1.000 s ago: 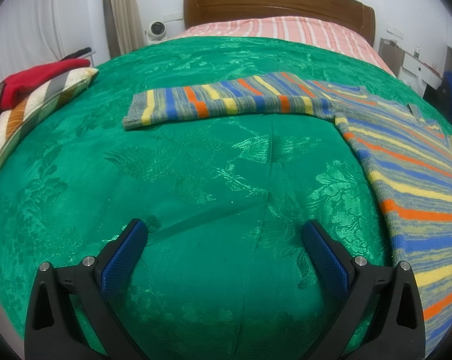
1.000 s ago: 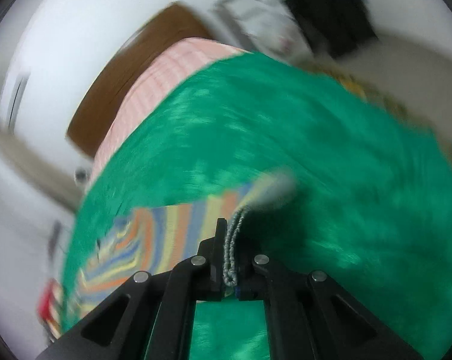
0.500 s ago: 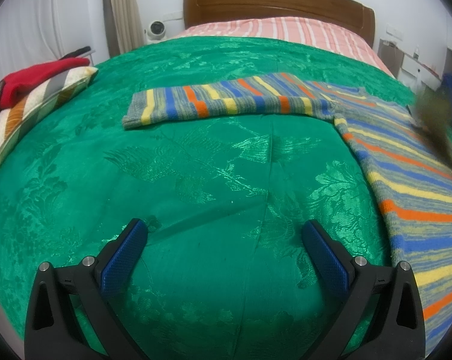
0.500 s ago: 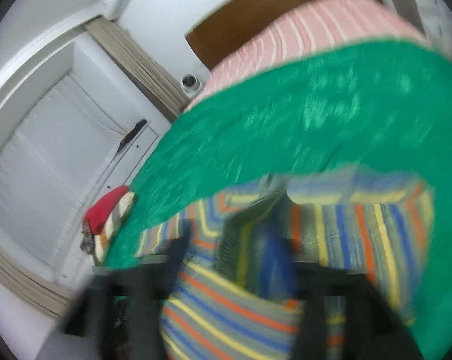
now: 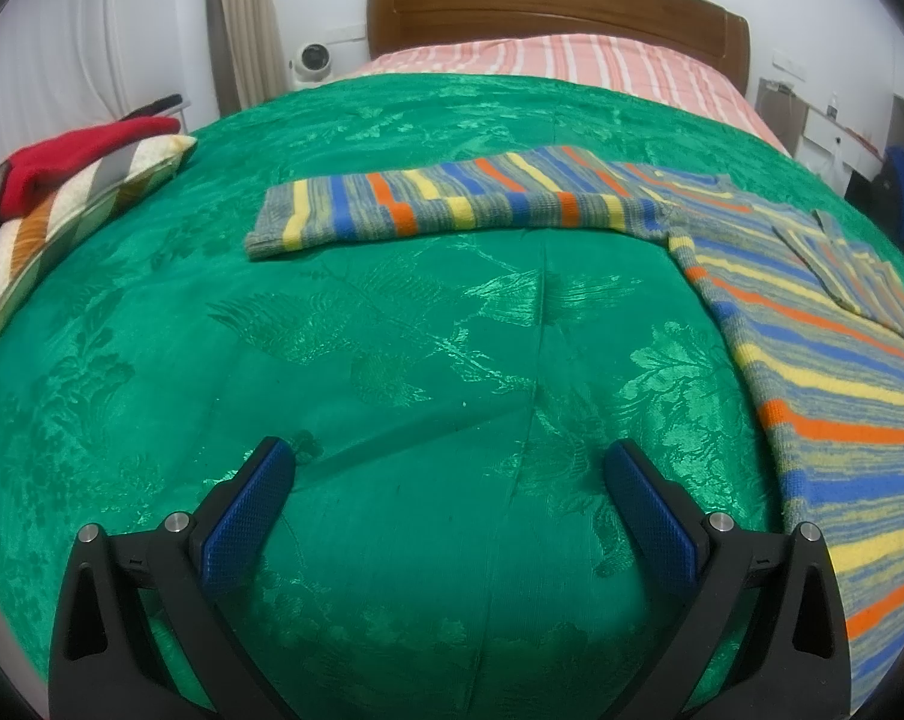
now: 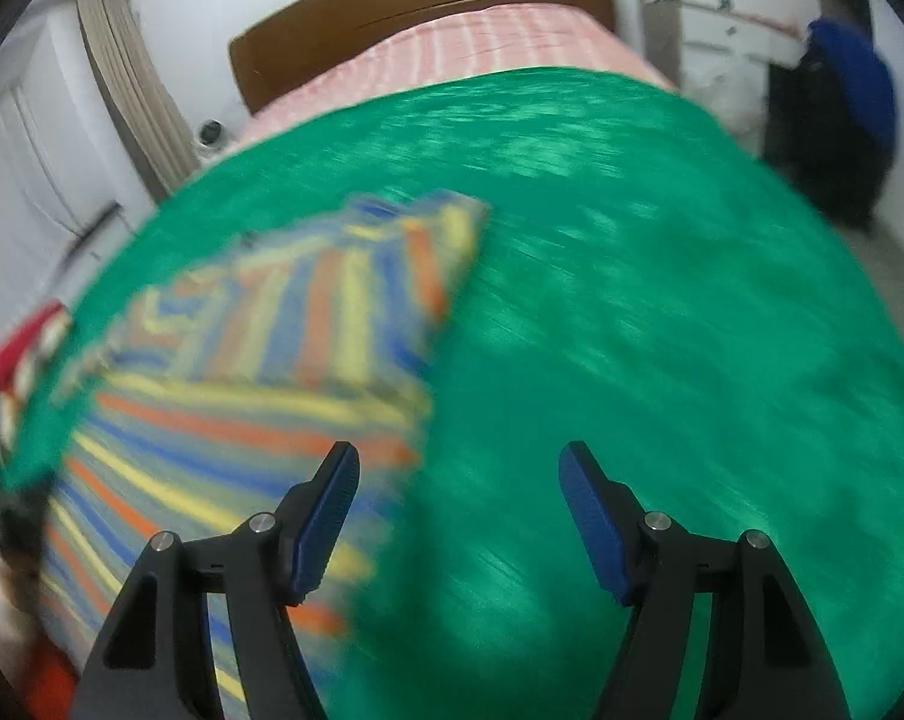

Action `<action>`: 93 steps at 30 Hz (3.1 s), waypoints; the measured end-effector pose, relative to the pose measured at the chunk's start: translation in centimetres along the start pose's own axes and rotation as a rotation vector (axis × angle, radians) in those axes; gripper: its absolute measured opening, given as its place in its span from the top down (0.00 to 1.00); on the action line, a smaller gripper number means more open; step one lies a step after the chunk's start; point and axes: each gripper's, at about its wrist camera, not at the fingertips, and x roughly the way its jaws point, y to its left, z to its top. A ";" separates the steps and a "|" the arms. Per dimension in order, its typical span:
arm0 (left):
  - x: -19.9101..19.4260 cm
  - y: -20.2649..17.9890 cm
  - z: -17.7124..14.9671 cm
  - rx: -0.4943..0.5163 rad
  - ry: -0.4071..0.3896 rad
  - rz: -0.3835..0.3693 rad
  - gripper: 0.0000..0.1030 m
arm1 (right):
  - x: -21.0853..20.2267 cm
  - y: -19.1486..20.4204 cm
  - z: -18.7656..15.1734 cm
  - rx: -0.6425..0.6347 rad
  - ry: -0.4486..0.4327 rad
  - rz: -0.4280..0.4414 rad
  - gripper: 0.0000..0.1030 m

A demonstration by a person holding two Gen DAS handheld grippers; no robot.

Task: Fold small clothes

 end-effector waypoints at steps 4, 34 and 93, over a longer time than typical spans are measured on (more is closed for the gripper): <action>0.0 0.0 0.0 0.000 0.000 0.000 0.00 | -2.4 -2.3 -3.7 -0.018 -0.077 -0.085 0.31; 0.0 0.0 -0.1 0.001 0.003 0.003 0.00 | -0.6 -3.5 -7.1 0.035 -0.143 -0.096 0.16; -4.4 -8.6 21.9 0.123 -0.107 -0.261 0.97 | -0.5 -3.4 -7.3 0.038 -0.144 -0.096 0.16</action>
